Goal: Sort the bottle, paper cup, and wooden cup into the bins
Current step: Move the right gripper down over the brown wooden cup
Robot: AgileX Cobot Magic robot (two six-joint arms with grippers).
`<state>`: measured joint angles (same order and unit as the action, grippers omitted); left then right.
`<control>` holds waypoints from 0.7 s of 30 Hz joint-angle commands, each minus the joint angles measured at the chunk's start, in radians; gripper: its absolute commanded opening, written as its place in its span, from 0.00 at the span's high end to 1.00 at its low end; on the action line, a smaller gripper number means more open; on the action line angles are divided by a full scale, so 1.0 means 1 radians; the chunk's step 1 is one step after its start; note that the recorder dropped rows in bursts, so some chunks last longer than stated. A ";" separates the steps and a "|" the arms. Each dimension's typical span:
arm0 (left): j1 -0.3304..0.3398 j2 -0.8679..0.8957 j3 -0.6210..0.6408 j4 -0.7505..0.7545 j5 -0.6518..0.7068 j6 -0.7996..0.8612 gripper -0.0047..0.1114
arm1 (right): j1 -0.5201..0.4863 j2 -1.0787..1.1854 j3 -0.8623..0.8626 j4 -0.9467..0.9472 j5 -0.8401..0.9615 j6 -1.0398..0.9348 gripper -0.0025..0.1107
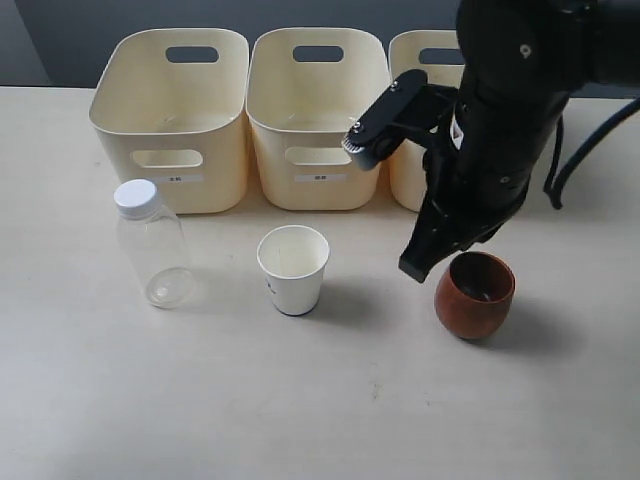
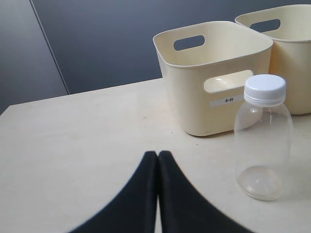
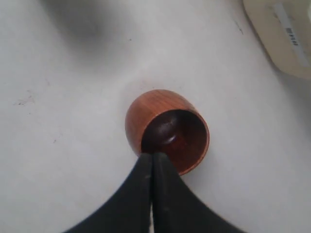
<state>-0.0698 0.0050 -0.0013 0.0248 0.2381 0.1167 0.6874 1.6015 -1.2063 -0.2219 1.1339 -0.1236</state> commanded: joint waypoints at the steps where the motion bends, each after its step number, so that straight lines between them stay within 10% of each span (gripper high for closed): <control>1: -0.004 -0.005 0.001 -0.003 0.002 -0.002 0.96 | 0.001 0.052 -0.006 0.007 -0.010 -0.008 0.98; 13: -0.004 -0.005 0.001 -0.003 0.002 -0.002 0.96 | -0.001 0.117 -0.004 0.007 -0.011 -0.004 0.96; 21: -0.004 -0.005 0.001 -0.003 0.002 -0.002 0.96 | -0.001 0.118 -0.004 -0.016 -0.011 0.065 0.50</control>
<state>-0.0698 0.0050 -0.0013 0.0248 0.2381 0.1167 0.6874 1.7190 -1.2063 -0.2256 1.1206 -0.0851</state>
